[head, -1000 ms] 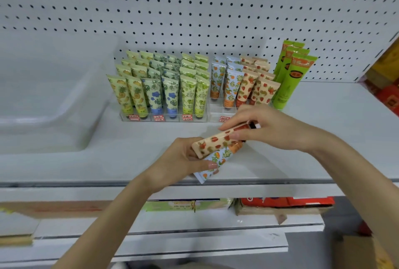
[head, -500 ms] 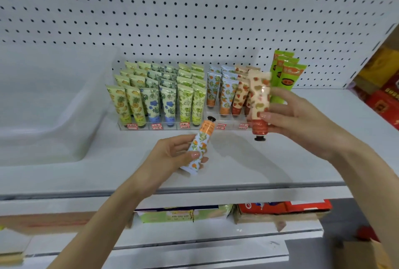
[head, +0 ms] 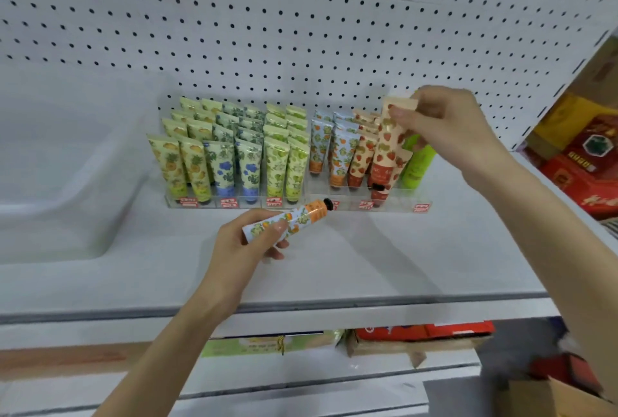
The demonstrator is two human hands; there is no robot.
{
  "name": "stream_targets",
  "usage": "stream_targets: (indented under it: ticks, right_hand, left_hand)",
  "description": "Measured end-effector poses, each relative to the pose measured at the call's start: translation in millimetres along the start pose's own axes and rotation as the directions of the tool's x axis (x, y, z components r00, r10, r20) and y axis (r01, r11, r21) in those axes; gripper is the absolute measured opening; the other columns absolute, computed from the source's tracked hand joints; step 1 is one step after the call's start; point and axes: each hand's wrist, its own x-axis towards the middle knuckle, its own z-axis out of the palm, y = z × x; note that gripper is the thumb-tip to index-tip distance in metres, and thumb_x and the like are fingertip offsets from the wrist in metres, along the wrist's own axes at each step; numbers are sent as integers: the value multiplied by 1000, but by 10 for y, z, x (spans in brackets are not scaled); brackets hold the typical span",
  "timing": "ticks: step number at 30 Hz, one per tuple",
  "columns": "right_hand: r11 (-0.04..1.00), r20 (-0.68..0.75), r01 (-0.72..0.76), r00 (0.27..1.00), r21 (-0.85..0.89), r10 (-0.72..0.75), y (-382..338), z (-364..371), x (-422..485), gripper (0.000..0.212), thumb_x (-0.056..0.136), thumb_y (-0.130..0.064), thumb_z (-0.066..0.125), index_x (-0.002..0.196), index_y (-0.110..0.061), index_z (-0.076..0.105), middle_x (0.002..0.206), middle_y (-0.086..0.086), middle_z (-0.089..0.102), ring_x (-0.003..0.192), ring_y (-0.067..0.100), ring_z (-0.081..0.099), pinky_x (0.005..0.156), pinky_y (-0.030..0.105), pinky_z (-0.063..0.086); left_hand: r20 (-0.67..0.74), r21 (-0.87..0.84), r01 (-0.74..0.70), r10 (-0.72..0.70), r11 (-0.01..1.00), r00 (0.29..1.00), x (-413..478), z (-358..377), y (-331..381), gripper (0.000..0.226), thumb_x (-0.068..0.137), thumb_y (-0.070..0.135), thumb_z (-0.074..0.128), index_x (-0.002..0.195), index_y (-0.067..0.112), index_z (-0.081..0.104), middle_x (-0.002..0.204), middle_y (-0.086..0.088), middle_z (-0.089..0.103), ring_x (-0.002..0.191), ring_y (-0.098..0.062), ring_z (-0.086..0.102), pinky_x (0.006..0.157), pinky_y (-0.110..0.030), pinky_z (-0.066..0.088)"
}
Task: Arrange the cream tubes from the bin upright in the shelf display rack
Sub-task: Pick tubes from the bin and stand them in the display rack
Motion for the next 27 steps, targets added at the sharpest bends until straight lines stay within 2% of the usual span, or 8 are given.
stream_targets:
  ticks: [5,8,9,11,14,18,22,27]
  right_hand:
    - [985,182,39,983,-167,-8,-46,53,164,7,84,-14,69,84,-8,66,71,9,70,64,19,69,69,36,58]
    - [968,229,60,973,-243,-2,-68,86,217,9,84,-14,70,82,-7,65,76,11,71,68,22,71,68,41,60]
    - [959,234,72,972,-275,-6,-75,98,230,10,83,-14,71,81,-7,65,76,10,71,67,18,70,67,38,60]
    - [923,234,118,972,-365,-32,-88,123,249,11,81,-18,73,79,-10,67,78,6,71,66,10,66,64,26,55]
    - [865,227,153,973,-478,-47,-77,152,272,9,79,-23,75,81,-15,71,82,-2,66,62,0,50,53,8,35]
    - [839,206,139,978,-527,-33,0,163,296,16,79,-25,75,87,-12,74,68,-7,53,64,10,47,52,15,31]
    - [833,185,116,983,-541,-17,49,162,323,13,80,-24,74,82,-11,73,59,-12,42,55,4,40,48,17,26]
    - [834,200,114,980,-539,-4,33,146,352,12,79,-24,75,77,-12,72,55,-9,42,52,6,38,48,21,26]
  left_hand:
    - [-76,-149,80,-92,986,993,40,0,8,18,79,25,65,85,9,70,68,-2,68,60,-12,61,57,-23,51]
    - [-94,-151,85,-100,985,991,52,-2,-7,22,73,30,67,78,8,69,64,2,65,59,-11,60,60,-24,51]
    - [-100,-163,85,-102,983,990,55,-1,-15,20,74,28,66,77,8,68,63,2,64,59,-10,59,60,-24,51]
    - [-104,-207,83,-106,975,989,63,-4,-35,18,78,24,65,77,6,68,64,0,61,59,-10,57,59,-20,50]
    - [-85,-269,77,-103,960,991,71,-16,-56,20,79,23,62,78,3,65,69,-6,57,59,-9,55,58,-17,50]
    - [-68,-266,73,-94,961,993,72,-16,-48,28,74,29,63,79,2,64,70,-8,55,59,-9,55,60,-18,51]
    - [-76,-237,68,-89,969,993,80,-2,-60,32,72,31,64,81,0,65,71,-10,56,58,-9,56,59,-18,51]
    - [-61,-333,87,-114,939,992,92,-24,-55,28,74,27,63,81,0,62,70,-8,52,57,-7,54,59,-18,51]
